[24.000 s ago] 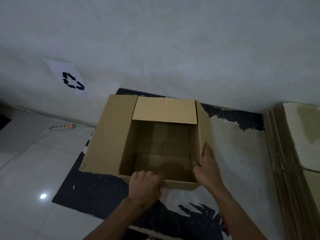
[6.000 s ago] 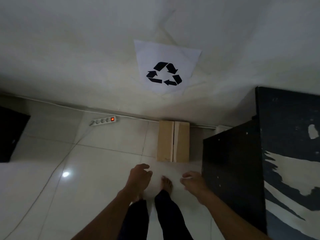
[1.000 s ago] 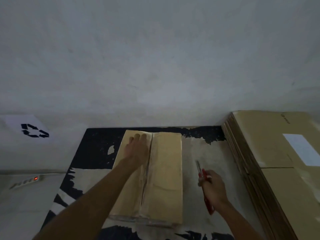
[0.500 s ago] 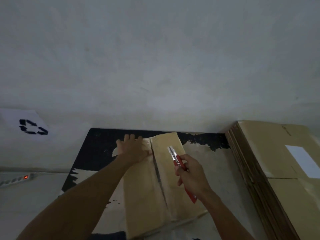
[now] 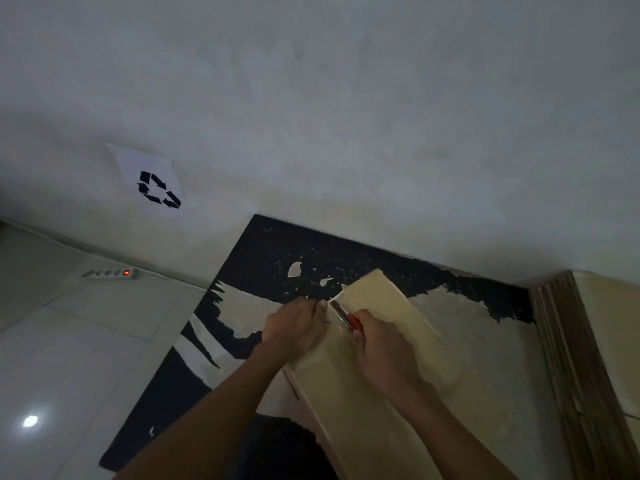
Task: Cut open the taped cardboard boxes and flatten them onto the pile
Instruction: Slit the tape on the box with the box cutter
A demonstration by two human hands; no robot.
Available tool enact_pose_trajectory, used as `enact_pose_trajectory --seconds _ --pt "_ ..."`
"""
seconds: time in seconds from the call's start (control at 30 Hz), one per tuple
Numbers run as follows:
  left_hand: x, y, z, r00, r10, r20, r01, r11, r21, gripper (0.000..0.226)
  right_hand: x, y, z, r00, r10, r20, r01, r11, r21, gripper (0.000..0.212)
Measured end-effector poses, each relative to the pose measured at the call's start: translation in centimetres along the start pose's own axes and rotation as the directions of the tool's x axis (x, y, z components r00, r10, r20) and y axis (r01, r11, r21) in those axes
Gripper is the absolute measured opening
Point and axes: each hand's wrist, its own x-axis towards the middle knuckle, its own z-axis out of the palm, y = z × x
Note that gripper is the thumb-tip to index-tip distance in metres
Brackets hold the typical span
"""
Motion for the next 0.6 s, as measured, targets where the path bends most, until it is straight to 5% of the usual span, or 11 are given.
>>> enact_pose_trajectory --seconds 0.6 --pt "0.0 0.1 0.0 0.999 0.016 -0.048 -0.014 0.999 0.036 0.043 -0.3 -1.9 0.0 0.999 0.039 0.026 -0.031 0.969 -0.246 0.033"
